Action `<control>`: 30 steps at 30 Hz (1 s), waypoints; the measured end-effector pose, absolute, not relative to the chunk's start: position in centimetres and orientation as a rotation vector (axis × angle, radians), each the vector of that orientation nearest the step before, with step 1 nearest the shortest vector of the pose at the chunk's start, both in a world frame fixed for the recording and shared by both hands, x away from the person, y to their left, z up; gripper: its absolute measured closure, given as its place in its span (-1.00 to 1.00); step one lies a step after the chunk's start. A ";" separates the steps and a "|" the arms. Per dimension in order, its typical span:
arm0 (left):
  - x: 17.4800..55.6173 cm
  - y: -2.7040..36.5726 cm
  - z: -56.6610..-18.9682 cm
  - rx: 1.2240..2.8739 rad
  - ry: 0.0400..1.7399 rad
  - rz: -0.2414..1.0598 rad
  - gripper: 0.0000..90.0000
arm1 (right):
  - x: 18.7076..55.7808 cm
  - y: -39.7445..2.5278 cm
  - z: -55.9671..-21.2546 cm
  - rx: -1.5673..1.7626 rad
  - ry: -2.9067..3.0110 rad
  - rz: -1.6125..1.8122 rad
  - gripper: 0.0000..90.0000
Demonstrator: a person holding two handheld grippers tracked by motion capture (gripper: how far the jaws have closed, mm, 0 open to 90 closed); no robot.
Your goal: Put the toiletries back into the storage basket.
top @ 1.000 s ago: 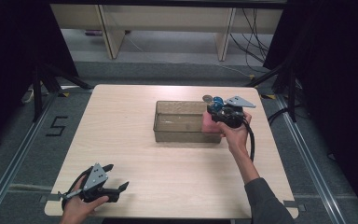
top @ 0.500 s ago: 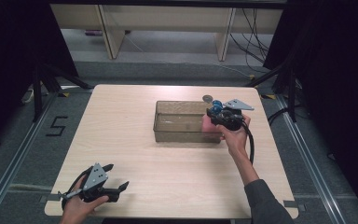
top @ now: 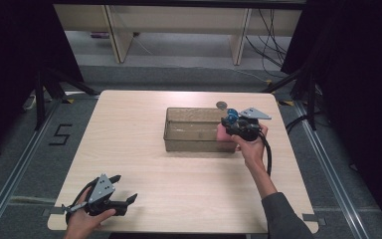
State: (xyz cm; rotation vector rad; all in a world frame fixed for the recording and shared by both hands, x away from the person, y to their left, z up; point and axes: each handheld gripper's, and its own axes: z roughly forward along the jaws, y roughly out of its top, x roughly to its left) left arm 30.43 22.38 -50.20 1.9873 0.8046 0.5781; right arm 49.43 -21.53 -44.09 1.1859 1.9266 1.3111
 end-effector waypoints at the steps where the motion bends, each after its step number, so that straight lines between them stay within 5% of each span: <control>1: 30.4 22.4 -50.2 1.991 0.801 0.581 -0.67 | 49.4 -21.5 -44.1 1.159 1.932 1.308 0.19; 10: 30.4 22.3 -50.2 1.975 0.794 0.573 -0.67 | 49.2 -21.3 -44.3 1.148 1.936 1.293 0.17; 17: 30.4 22.4 -50.1 1.990 0.788 0.581 -0.67 | 48.9 -22.3 -44.4 1.215 1.913 1.373 -0.32; 30: 30.5 22.4 -50.1 1.987 0.784 0.579 -0.67 | 47.0 -23.4 -43.0 1.223 1.870 1.421 -0.48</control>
